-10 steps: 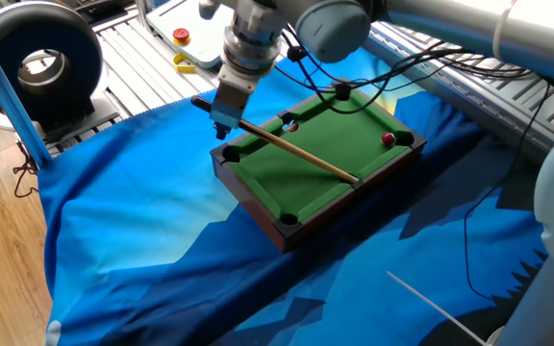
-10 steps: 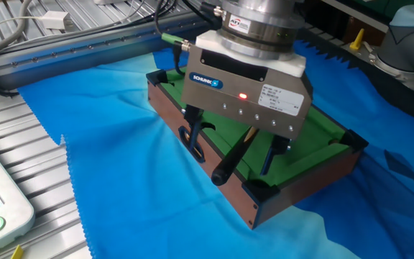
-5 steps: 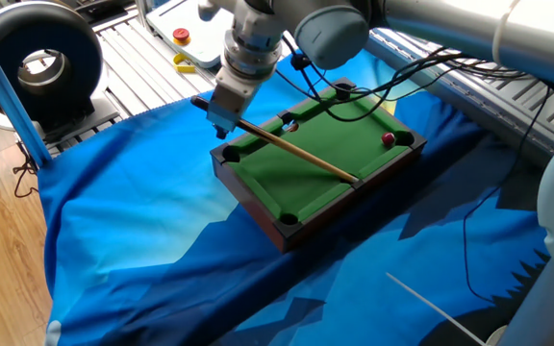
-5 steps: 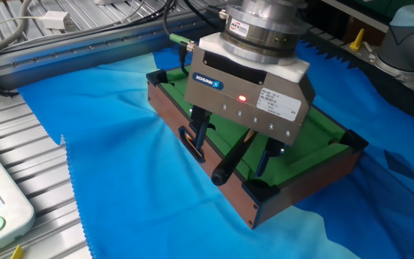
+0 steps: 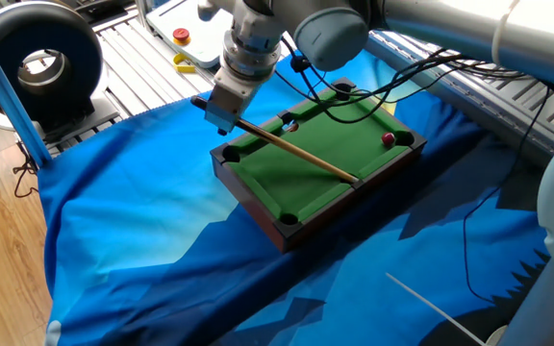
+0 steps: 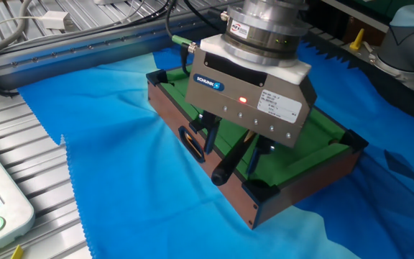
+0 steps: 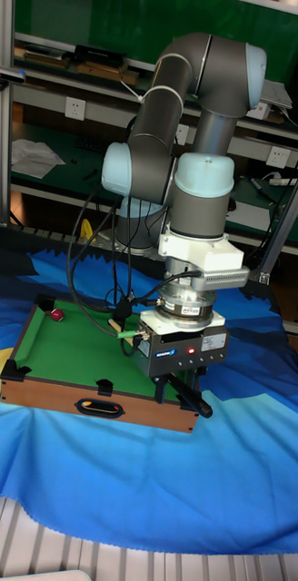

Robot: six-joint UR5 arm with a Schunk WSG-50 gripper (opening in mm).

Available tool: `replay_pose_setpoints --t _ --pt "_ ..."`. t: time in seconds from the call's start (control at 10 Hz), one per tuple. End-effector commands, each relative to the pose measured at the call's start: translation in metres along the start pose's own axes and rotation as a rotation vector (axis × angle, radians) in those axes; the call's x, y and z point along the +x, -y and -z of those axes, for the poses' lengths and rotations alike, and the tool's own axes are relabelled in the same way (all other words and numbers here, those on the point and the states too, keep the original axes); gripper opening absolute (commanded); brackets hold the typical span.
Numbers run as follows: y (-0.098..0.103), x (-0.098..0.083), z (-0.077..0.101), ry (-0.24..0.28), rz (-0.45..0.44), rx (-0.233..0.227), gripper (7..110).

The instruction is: Hit the pool ball

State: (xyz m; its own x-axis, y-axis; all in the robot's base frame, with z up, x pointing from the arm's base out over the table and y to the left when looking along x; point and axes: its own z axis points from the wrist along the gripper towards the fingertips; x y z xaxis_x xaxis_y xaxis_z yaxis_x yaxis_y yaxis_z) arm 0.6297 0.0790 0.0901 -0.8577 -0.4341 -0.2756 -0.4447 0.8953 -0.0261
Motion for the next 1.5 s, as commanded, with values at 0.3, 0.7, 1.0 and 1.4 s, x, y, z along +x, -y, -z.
replay_pose_setpoints --t 0.3,0.7,1.0,1.4 --pt "-0.006 0.001 0.002 -0.001 0.065 -0.037 7" --pt "-0.016 -0.005 0.006 -0.026 0.058 -0.058 7" --pt "-0.020 -0.020 0.017 -0.022 0.039 -0.079 7" --pt "-0.022 -0.036 0.029 -0.028 0.013 -0.094 7"
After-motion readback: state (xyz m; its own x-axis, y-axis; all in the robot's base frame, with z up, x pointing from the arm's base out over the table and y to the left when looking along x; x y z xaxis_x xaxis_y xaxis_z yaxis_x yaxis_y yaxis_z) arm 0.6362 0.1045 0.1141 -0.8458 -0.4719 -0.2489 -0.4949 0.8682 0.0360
